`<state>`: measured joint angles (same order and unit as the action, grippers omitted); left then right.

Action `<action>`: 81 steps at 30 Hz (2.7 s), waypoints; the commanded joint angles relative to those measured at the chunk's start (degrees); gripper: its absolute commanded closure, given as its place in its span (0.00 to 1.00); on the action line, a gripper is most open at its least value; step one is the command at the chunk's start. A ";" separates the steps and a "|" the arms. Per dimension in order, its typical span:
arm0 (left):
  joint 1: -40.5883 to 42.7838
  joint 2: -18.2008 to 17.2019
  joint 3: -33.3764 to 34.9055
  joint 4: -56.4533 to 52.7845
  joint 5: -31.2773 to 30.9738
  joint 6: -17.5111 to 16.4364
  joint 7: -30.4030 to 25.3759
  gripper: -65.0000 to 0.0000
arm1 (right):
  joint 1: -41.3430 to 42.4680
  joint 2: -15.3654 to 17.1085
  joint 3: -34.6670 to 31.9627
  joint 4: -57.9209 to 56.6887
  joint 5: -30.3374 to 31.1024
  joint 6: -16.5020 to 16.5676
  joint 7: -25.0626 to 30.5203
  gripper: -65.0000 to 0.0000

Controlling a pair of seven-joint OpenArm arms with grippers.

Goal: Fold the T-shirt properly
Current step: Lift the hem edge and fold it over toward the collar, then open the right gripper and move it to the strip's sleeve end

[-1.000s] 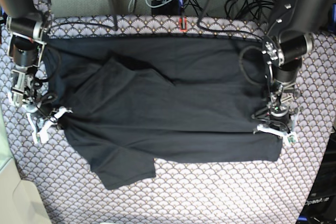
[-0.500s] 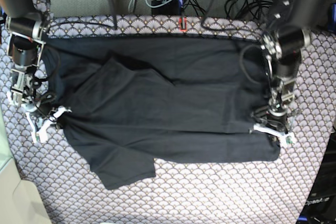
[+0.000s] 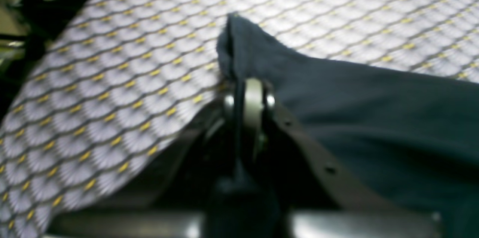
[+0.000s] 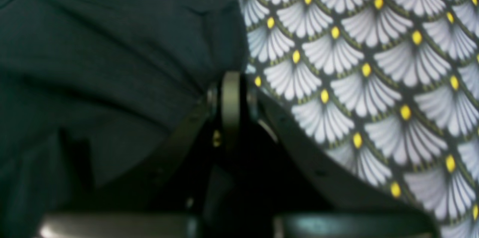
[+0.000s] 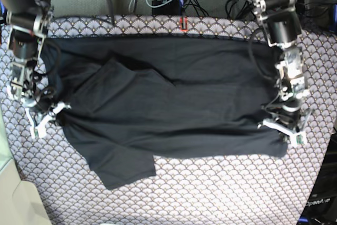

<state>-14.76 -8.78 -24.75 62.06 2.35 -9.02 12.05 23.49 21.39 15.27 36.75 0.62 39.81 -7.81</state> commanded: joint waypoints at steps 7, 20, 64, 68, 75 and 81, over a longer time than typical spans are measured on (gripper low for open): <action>3.64 -0.67 -0.08 8.84 -0.37 0.27 -0.05 1.00 | -13.07 -0.42 0.16 23.95 -0.40 0.19 -3.39 1.00; 7.95 -0.67 -4.04 13.85 -0.37 0.18 0.03 1.00 | -24.23 -1.12 5.26 47.51 -0.32 0.19 -8.23 1.00; 15.34 0.56 -5.44 20.53 -0.37 0.18 0.03 1.00 | -30.47 -9.21 23.63 53.84 -11.66 0.19 -6.38 1.00; 15.34 0.56 -5.36 20.53 -0.37 0.18 0.03 1.00 | -28.72 -9.30 23.55 53.75 -11.83 0.19 -6.38 1.00; 15.34 1.70 -5.53 20.53 -0.37 0.18 0.03 1.00 | -24.06 -11.85 28.12 53.93 -12.01 0.19 -12.80 1.00; 15.42 1.79 -5.44 20.53 -0.37 0.18 0.03 1.00 | -23.44 -11.76 27.68 55.69 -11.92 0.19 -14.03 1.00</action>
<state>1.43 -6.33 -30.13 81.69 2.11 -9.06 13.54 -0.25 8.67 42.78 91.20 -11.92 40.25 -22.98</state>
